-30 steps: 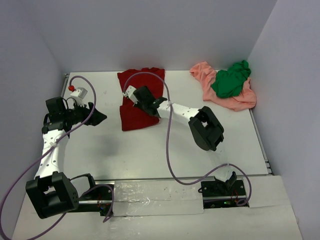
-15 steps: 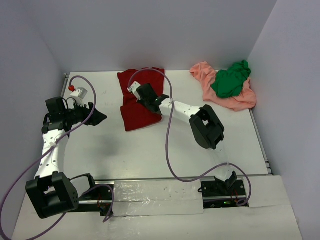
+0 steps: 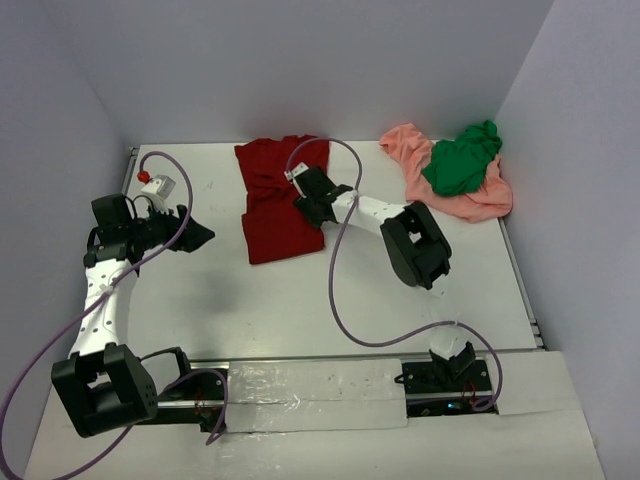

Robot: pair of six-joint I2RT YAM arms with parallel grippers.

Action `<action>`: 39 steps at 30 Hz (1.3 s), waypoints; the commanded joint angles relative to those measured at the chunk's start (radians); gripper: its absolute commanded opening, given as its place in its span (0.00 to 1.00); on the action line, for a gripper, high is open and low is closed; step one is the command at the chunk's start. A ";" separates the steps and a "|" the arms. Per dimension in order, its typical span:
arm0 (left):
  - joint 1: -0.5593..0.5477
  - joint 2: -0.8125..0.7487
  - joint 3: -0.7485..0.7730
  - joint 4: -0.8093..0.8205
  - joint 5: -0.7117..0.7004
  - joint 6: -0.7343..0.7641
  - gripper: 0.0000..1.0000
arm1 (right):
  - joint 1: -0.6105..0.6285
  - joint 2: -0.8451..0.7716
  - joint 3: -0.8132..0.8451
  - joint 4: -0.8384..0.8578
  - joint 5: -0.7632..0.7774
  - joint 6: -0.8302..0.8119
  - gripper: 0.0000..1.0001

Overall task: Fold and stack the t-shirts
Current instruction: Fold the tshirt

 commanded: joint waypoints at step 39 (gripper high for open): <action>0.006 -0.099 -0.023 0.079 -0.023 -0.017 0.73 | 0.356 -0.130 -0.477 0.481 0.131 -0.730 0.78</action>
